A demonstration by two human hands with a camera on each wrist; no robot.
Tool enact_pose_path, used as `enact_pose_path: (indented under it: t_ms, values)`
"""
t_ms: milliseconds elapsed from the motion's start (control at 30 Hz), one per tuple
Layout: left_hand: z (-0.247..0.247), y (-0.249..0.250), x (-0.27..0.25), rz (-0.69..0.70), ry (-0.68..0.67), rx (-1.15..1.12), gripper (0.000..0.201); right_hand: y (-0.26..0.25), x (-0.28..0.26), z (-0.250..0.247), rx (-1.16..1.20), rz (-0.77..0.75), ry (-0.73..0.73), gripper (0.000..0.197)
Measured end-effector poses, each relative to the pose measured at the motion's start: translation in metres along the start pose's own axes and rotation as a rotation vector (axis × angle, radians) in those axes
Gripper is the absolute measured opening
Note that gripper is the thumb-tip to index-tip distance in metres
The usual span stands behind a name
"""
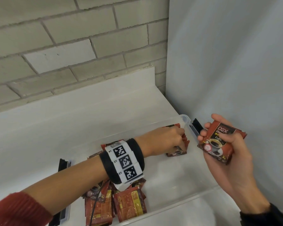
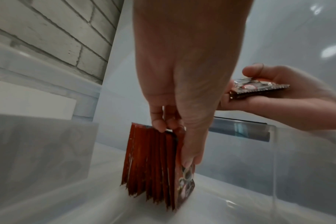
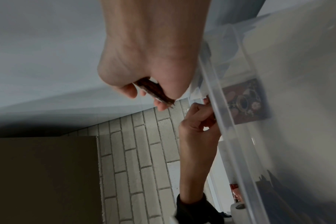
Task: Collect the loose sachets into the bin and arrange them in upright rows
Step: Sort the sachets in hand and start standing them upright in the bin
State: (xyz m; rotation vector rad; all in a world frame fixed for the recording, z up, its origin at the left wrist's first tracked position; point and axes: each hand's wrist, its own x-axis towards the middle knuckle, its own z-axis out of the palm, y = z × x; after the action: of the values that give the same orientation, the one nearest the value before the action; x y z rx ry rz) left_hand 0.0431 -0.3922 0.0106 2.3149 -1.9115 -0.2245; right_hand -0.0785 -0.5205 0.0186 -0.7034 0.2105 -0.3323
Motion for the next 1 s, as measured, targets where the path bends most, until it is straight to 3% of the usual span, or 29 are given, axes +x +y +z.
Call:
enact_pose_path:
  t_ms: [300,467,567,667,867,1000]
  values:
    - [0.015,-0.009,0.002,-0.009,0.046,-0.005,0.016,0.000,0.000,0.005,-0.095,0.084,0.001,0.041]
    - [0.023,-0.014,0.003,0.037,0.050,-0.020,0.017,0.002,0.003,0.006,-0.157,0.081,0.059,0.027]
    - [0.021,-0.015,0.003,0.042,0.049,-0.046,0.020,0.002,0.003,0.007,-0.195,0.069,0.038,0.038]
    - [0.003,-0.015,0.000,-0.037,0.068,-0.194,0.018,0.002,0.001,0.008,-0.216,0.058,-0.002,0.043]
    - [-0.053,-0.009,-0.009,-0.248,0.342,-0.505,0.023,0.002,0.001,0.008,-0.286,0.086,-0.039,0.038]
    - [-0.071,0.008,-0.015,-0.212,0.258,-0.782,0.035,0.001,0.000,0.011,-0.307,0.108,-0.066,0.034]
